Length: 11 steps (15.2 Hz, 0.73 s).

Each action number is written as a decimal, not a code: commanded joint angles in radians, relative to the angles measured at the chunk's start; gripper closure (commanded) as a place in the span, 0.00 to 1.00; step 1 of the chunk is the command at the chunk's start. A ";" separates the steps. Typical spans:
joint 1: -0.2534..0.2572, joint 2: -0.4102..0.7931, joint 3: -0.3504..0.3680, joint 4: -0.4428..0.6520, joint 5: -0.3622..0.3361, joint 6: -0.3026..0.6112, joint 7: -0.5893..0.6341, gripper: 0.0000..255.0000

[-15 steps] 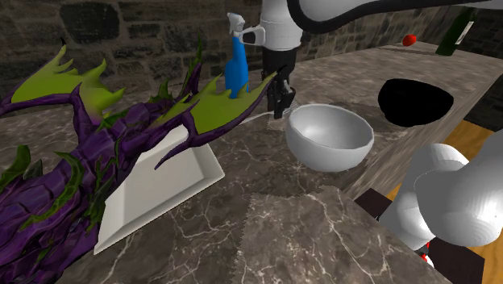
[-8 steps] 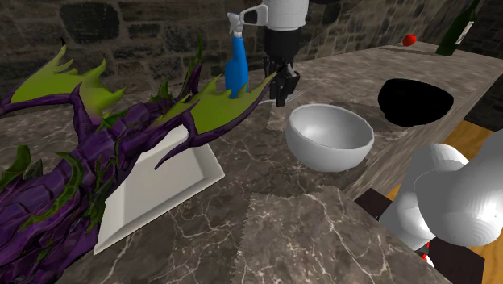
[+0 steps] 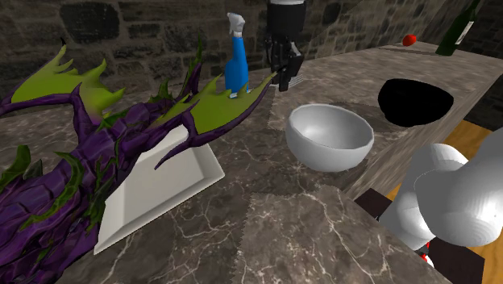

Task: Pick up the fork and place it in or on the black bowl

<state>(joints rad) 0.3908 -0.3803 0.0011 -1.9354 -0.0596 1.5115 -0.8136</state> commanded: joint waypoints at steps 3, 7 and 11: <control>-0.001 0.021 0.000 0.076 0.000 -0.055 -0.004 1.00; -0.001 0.041 0.000 0.151 -0.001 -0.110 -0.007 1.00; -0.006 0.023 -0.009 0.170 -0.005 -0.146 -0.023 1.00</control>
<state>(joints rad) 0.3879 -0.3442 -0.0022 -1.7612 -0.0623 1.3738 -0.8283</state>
